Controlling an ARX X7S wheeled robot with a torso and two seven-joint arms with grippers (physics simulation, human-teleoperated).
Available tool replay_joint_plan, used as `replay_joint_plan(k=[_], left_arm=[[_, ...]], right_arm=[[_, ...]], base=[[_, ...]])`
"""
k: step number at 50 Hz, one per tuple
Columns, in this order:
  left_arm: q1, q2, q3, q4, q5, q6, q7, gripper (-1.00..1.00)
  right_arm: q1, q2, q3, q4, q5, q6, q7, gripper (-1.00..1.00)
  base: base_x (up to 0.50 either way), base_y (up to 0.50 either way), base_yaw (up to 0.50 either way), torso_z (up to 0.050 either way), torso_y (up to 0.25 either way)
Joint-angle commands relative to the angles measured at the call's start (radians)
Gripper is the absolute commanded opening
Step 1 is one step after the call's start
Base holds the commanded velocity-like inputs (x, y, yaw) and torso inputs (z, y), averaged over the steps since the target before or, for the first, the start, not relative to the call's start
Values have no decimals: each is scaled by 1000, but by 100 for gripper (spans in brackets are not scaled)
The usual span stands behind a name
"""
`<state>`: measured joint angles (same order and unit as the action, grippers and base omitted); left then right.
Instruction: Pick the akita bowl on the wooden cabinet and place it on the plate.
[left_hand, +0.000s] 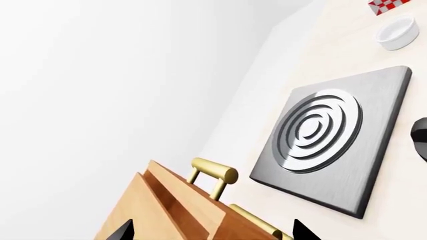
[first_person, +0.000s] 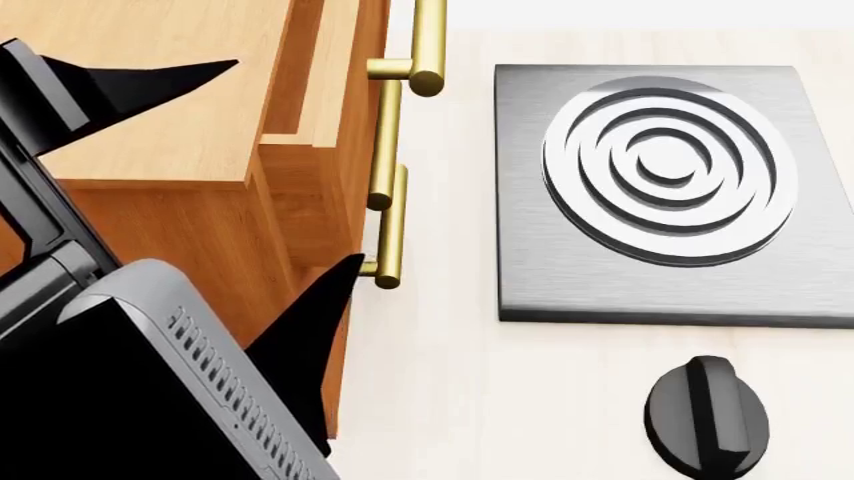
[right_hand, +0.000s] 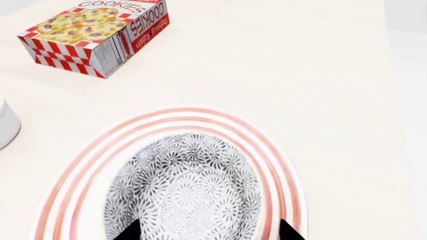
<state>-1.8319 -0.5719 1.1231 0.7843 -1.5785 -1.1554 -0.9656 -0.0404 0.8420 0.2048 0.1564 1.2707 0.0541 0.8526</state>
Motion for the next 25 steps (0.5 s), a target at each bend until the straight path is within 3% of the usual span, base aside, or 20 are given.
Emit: replay_joint_plan(k=[1,25], left_arm=[[0,-2,2,1,-5,3,-6,100],[-6,-5,4,3,-6,7,-7,100]], right_arm=[[-21,8,19,-18,5,-1,6,100],[-98,83,150,-212,35,-26,49,100]], base=[[0,0,0,0,0],[0,0,0,0,0]])
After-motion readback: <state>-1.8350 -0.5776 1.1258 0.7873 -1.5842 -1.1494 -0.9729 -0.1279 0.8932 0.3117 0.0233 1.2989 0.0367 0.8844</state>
